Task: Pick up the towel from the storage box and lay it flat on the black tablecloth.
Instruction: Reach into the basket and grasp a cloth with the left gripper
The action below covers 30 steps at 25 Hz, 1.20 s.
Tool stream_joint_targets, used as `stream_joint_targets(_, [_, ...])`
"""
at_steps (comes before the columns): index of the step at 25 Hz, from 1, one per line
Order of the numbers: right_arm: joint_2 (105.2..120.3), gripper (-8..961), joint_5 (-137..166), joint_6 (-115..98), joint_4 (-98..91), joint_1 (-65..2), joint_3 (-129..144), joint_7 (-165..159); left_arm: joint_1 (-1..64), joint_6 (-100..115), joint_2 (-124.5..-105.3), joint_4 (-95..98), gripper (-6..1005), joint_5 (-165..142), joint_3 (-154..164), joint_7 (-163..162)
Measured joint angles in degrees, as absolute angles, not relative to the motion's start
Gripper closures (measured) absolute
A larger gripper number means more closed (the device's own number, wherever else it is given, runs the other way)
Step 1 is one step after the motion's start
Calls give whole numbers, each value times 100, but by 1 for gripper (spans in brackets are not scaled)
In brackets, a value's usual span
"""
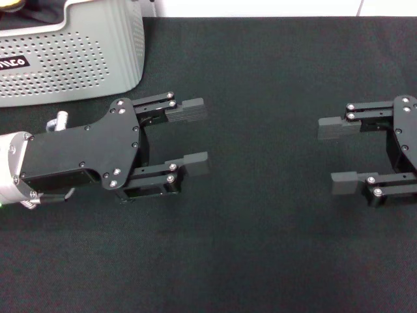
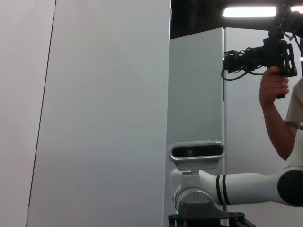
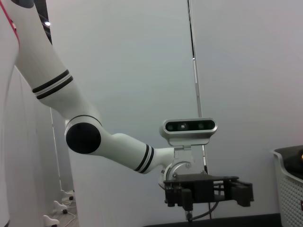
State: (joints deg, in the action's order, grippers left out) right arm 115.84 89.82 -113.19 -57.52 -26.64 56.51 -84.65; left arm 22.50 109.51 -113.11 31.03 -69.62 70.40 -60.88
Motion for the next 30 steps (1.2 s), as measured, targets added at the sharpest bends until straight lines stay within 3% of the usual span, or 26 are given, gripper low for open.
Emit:
stream_joint_targets(10, [11584, 322, 8981, -11275, -5725, -2676, 5658, -8420, 2207, 10829, -11335, 3085, 332, -6961, 6848, -6060])
stream_joint_targets(16, [11569, 321, 8982, -11223, -5722, -2670, 5643, -8410, 1909, 9923, -11603, 2887, 331, -6934, 4998, -5897])
stream_joint_targets(27, [11548, 321, 8982, -11188, -5721, -2633, 5642, -8340, 1418, 8960, -11651, 2722, 331, -6923, 2980, -5865])
stream_joint_targets(30, [11546, 321, 8983, -11187, -5723, -2642, 5637, -8340, 1407, 8713, -11778, 2690, 331, -6805, 2671, -5754])
